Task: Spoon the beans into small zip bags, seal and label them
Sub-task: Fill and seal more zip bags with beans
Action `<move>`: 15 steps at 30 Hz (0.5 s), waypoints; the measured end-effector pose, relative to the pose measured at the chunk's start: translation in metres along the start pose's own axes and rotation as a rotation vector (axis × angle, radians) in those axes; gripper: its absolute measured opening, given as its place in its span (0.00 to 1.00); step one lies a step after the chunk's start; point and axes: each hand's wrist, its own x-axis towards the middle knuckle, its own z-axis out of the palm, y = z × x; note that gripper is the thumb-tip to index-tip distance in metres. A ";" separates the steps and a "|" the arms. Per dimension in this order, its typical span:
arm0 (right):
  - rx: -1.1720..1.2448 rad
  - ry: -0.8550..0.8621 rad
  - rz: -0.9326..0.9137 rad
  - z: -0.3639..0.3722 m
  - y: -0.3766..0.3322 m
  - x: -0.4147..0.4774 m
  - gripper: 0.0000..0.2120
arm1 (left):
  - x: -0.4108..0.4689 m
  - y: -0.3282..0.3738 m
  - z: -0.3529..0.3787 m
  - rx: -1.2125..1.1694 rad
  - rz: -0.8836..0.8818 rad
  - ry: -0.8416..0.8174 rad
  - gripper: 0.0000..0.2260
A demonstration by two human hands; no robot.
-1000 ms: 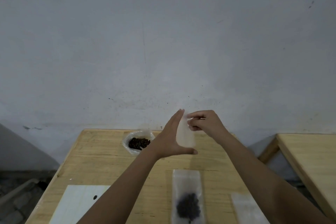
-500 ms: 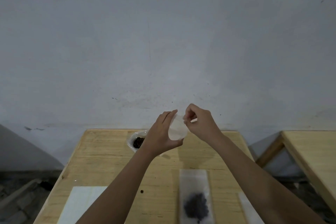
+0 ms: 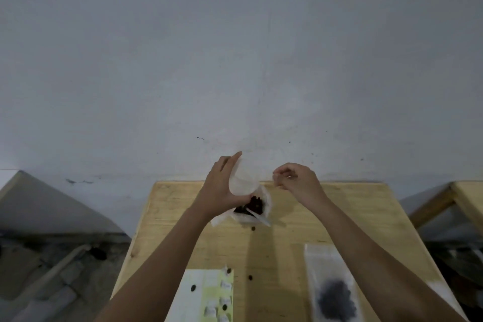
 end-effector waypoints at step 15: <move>0.091 0.290 0.350 0.093 0.072 -0.018 0.10 | -0.032 -0.076 0.001 -0.087 -0.138 -0.004 0.40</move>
